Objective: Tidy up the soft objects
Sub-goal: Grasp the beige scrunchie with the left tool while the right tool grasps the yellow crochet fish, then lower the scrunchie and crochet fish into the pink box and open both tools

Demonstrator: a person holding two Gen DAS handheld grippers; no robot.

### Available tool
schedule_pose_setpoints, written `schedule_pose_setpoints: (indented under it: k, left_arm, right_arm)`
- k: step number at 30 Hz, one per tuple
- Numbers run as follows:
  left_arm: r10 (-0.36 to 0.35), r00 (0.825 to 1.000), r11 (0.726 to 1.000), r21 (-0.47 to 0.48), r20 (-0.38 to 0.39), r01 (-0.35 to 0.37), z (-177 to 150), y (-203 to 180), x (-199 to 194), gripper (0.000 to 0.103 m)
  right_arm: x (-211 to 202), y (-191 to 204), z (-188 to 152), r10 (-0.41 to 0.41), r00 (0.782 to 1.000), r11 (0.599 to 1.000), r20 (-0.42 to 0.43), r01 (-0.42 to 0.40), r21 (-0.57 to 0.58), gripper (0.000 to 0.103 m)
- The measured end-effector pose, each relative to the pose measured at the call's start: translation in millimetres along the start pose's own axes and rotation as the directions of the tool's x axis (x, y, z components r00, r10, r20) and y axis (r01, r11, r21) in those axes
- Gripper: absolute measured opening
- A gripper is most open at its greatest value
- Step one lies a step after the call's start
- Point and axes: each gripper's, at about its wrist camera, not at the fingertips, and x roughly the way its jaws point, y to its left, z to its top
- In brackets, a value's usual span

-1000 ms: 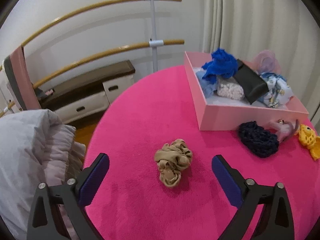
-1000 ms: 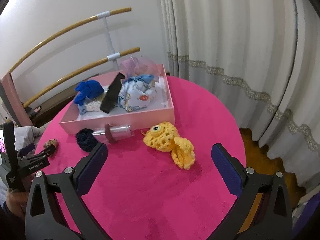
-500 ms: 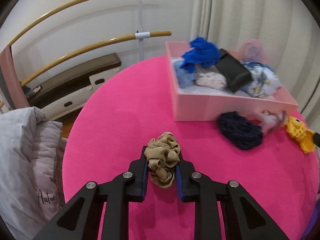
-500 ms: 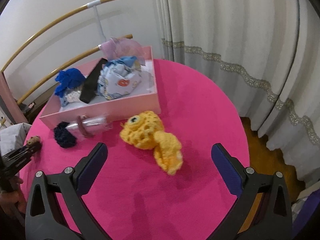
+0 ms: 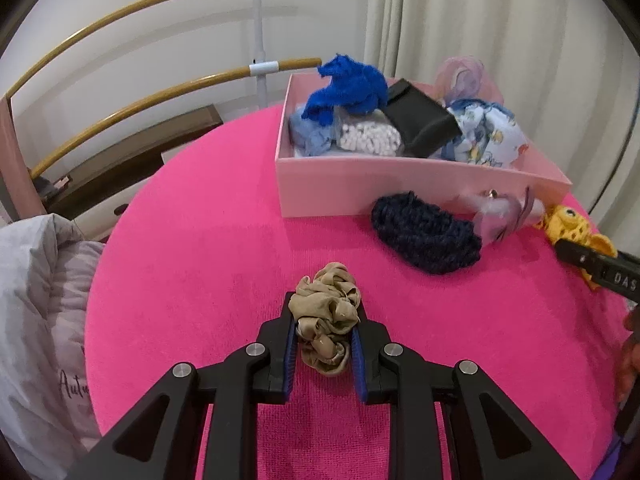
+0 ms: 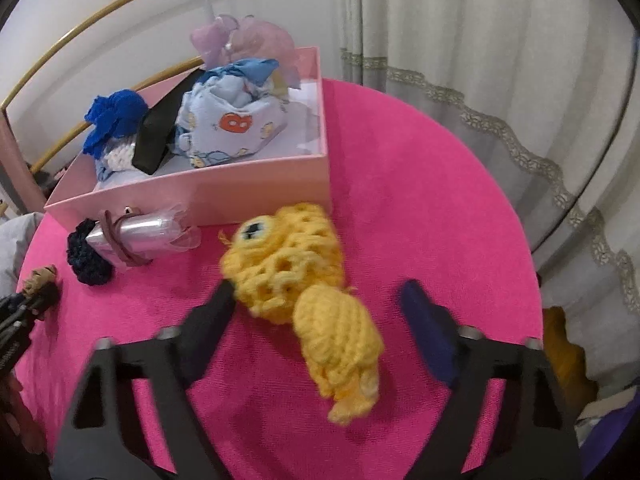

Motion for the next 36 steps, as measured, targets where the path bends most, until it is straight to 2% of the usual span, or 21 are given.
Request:
schedule_pose_setpoints:
  k: [1,3,5,13,21,28,36]
  left_arm:
    - [0.0,1.0,1.0,-0.001,0.005,0.0,0.4,0.0,-0.7,0.02]
    - [-0.009,1.0,1.0,-0.01,-0.002,0.009,0.5,2.0,1.1,0.02]
    - [-0.019,1.0,1.0,-0.024,-0.002,0.019,0.8,5.1,0.9,0.02]
    - [-0.019,1.0,0.999,-0.032,0.01,0.019,0.5,5.7,-7.2,0.019]
    - [-0.016,0.999,0.999,-0.036,0.037,0.017,4.6,6.8,-30.7,0.019]
    - [-0.022,0.995,0.999,-0.029,0.101,0.025,27.4,3.2,-64.4,0.019]
    - [-0.032,0.979,0.999,-0.004,0.201,0.034,74.3,-4.5,-98.0,0.019]
  right_arm:
    - [-1.5,-0.2,0.0,0.01,1.0,1.0,0.001,-0.01,-0.001,0.036]
    - [-2.9,-1.3,-0.6,0.028,1.0,1.0,0.001,-0.028,0.007,0.028]
    - [-6.8,-2.9,-3.0,0.045,0.999,0.999,0.006,-0.045,0.013,0.024]
    - [-36.6,-0.3,-18.6,0.102,0.994,0.995,0.037,-0.103,0.018,0.023]
    - [-67.9,20.4,-14.7,0.164,0.984,0.986,0.077,-0.163,-0.018,0.023]
    - [-87.8,50.5,3.3,0.22,0.968,0.974,0.118,-0.212,-0.077,0.023]
    - [-102.2,79.8,49.6,0.268,0.946,0.96,0.184,-0.246,-0.132,0.023]
